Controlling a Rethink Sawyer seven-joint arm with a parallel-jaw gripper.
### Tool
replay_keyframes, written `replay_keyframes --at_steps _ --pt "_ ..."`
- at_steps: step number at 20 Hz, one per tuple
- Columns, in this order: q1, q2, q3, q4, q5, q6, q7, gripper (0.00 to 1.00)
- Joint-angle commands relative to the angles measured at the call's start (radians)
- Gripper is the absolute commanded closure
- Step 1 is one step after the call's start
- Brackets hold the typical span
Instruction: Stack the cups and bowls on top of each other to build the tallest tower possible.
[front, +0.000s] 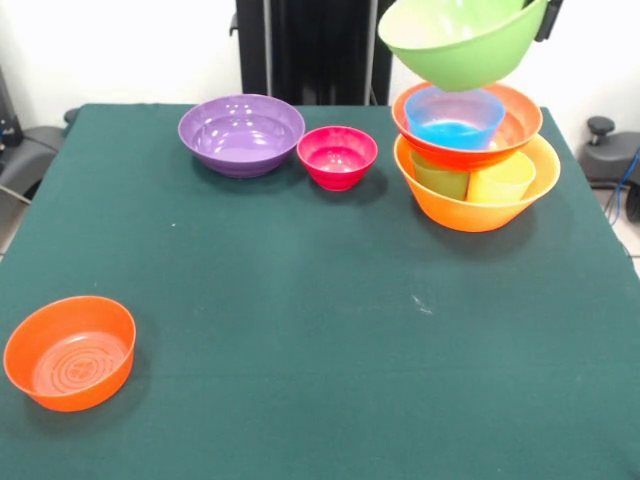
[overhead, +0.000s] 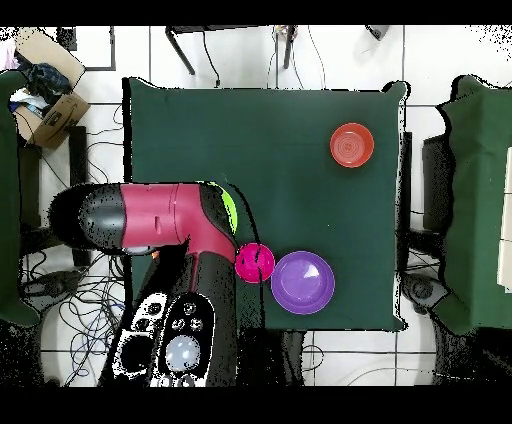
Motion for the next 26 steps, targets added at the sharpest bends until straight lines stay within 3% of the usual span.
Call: replay_keyframes --at_steps 1,5,14,18,26 --pt "0.045 0.038 0.02 0.054 -0.033 -0.043 0.192 1.0" --pt "0.032 0.035 0.03 0.079 -0.011 -0.062 0.163 1.0" --pt "0.027 0.053 0.022 0.056 -0.04 -0.097 0.141 1.0" --pt "-0.017 0.064 0.049 0.063 -0.026 -0.156 0.105 1.0" --pt "-0.024 0.082 0.061 0.045 -0.019 -0.149 0.103 1.0"
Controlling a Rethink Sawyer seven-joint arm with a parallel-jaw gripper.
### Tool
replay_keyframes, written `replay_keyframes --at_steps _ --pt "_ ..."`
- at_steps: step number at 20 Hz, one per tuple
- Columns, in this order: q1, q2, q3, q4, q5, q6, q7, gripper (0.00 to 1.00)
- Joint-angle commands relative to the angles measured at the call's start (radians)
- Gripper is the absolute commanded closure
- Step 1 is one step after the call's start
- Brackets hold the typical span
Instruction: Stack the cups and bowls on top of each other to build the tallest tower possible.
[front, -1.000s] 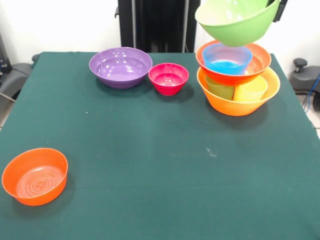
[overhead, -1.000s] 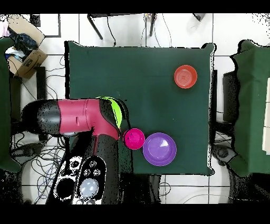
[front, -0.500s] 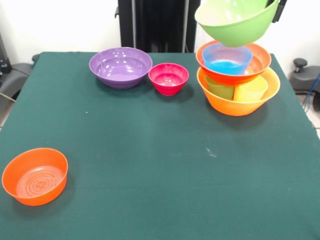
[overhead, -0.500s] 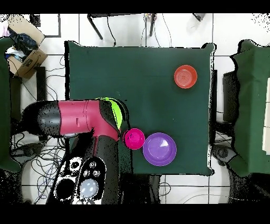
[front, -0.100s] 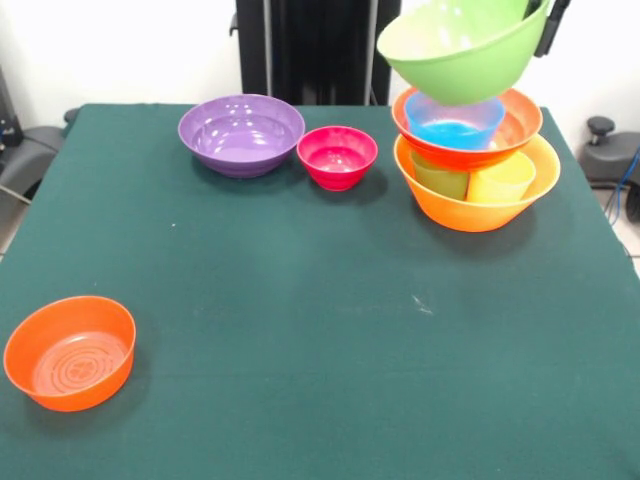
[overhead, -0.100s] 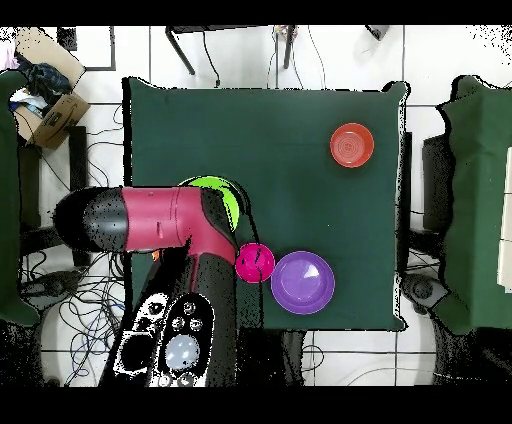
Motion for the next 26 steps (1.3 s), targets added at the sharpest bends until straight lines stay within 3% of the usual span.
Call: replay_keyframes --at_steps 1,8,14,21,26 --pt "-0.021 0.066 0.069 0.032 -0.021 -0.043 0.102 1.0" --pt "-0.009 0.081 0.05 0.018 -0.04 -0.042 0.108 1.0" --pt "-0.022 0.125 0.067 0.019 -0.043 -0.125 0.099 1.0" --pt "0.012 0.155 0.037 -0.045 -0.044 -0.073 0.131 1.0" --pt "0.019 0.135 0.014 -0.017 -0.047 -0.032 0.129 1.0"
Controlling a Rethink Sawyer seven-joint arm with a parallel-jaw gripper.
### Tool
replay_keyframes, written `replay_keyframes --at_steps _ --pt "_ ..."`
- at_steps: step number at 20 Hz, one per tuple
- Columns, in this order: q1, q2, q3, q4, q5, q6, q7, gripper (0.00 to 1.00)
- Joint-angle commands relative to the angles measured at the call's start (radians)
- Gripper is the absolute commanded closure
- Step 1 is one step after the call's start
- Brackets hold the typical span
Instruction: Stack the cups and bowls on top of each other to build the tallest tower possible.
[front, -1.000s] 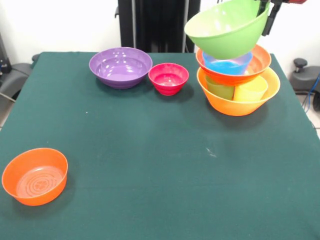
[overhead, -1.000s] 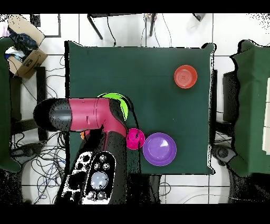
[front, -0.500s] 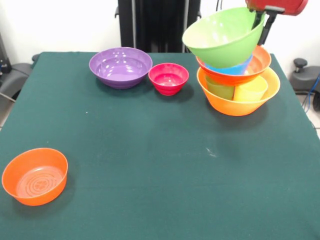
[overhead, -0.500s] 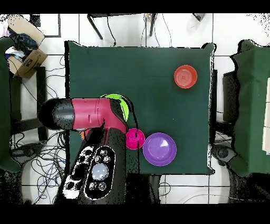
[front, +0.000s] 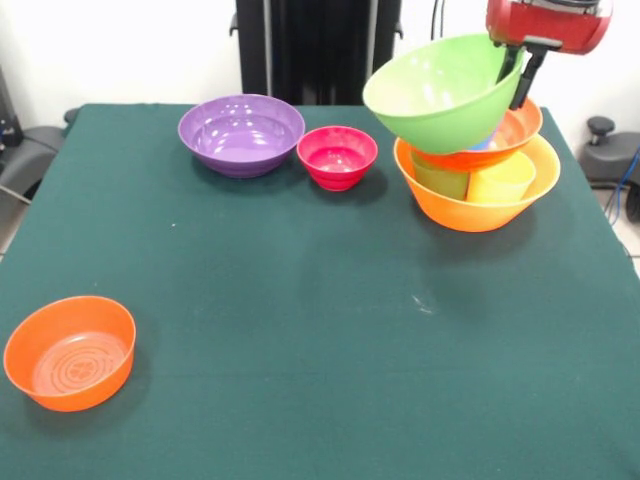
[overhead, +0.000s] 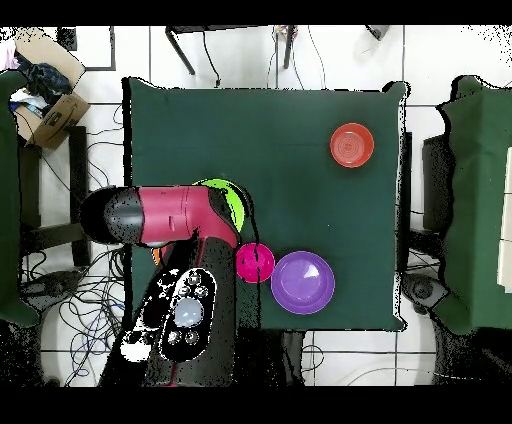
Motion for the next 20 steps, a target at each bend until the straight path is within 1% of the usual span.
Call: replay_keyframes --at_steps 1,2,3,5,7,9,11,13,17,19,20 --pt "0.013 0.029 0.017 -0.013 -0.043 0.053 0.125 1.0" --pt "0.017 0.024 0.008 -0.022 -0.048 0.079 0.121 1.0" --pt "0.017 0.023 0.006 -0.026 -0.05 0.081 0.116 1.0" --pt "0.007 0.023 0.021 -0.015 -0.04 0.051 0.104 1.0" --pt "0.002 0.034 0.035 -0.007 -0.031 -0.005 0.108 1.0" --pt "0.004 0.068 0.044 0.005 -0.024 -0.104 0.14 1.0" --pt "-0.007 0.079 0.054 0.008 -0.022 -0.142 0.135 1.0" --pt "-0.016 0.08 0.068 0.0 -0.006 -0.135 0.128 1.0" --pt "0.039 0.092 0.051 -0.054 0.028 -0.065 0.195 1.0" --pt "0.067 0.077 0.028 -0.048 0.03 -0.031 0.218 1.0" --pt "0.075 0.063 0.018 -0.028 0.033 -0.027 0.226 1.0"
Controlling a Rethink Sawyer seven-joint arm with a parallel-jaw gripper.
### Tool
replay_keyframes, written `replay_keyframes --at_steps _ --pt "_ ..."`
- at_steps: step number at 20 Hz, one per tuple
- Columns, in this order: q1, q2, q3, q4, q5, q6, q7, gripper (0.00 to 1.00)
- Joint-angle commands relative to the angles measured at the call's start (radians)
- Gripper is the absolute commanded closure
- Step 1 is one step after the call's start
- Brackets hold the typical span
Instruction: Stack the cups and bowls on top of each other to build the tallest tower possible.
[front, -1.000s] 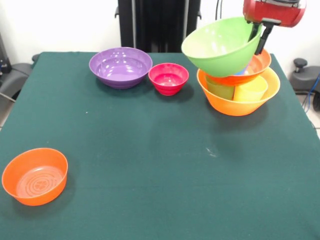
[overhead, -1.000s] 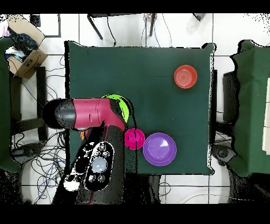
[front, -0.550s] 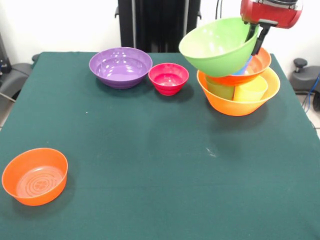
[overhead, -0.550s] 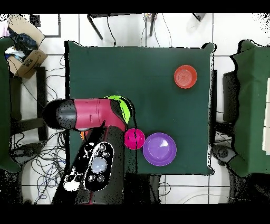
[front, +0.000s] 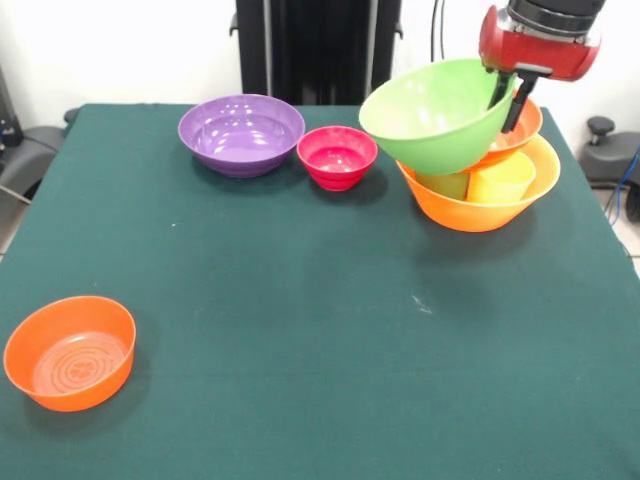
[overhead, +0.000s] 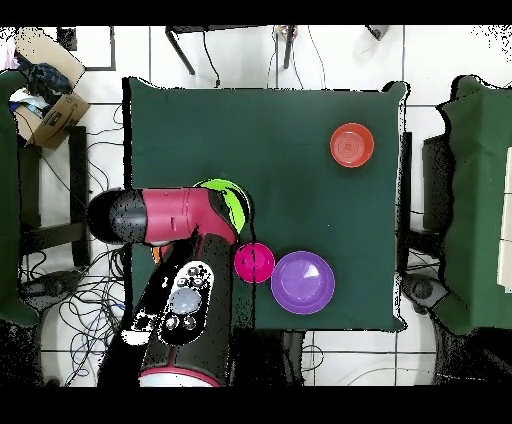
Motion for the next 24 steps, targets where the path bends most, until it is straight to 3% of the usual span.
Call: replay_keyframes --at_steps 1,9,24 --pt "0.055 -0.006 0.033 -0.007 0.023 0.041 0.215 1.0" --pt "0.067 -0.086 0.007 0.164 -0.002 0.003 0.156 1.0" --pt "0.135 0.003 -0.045 0.064 -0.009 0.035 0.206 1.0"
